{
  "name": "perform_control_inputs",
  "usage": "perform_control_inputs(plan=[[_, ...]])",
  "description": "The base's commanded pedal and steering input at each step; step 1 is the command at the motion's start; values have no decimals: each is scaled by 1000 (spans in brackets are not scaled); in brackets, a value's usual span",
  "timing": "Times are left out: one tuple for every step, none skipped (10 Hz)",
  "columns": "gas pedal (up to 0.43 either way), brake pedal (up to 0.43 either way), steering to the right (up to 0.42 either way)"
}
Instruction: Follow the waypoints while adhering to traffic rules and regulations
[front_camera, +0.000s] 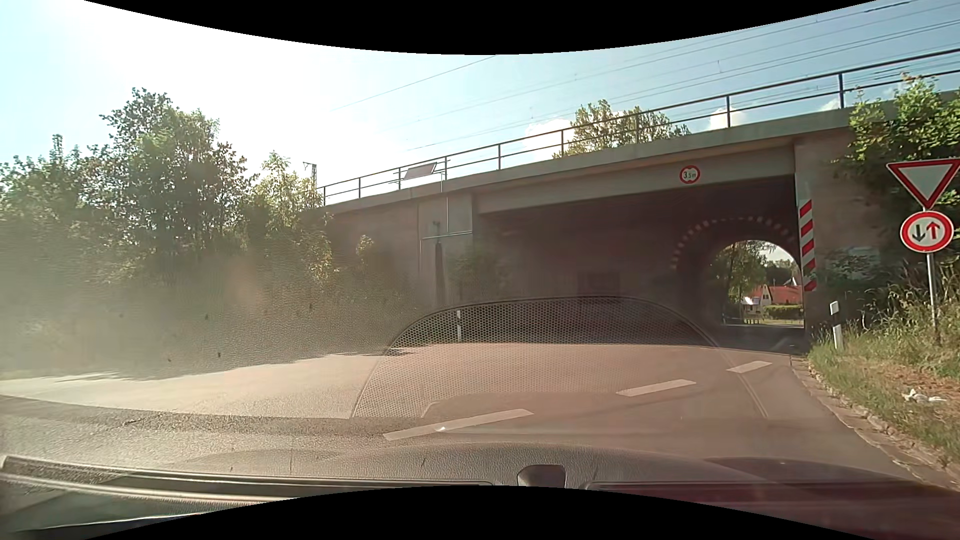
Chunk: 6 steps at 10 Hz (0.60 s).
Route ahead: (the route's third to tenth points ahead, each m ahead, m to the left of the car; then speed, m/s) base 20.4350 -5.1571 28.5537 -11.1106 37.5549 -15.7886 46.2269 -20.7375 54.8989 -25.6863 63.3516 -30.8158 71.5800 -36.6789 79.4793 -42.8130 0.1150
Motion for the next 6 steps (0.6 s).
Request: perform_control_inputs(plan=[[0, 183, 136], [0, 220, 136], [0, 262, 136], [0, 280, 136], [0, 299, 136], [0, 299, 136]])
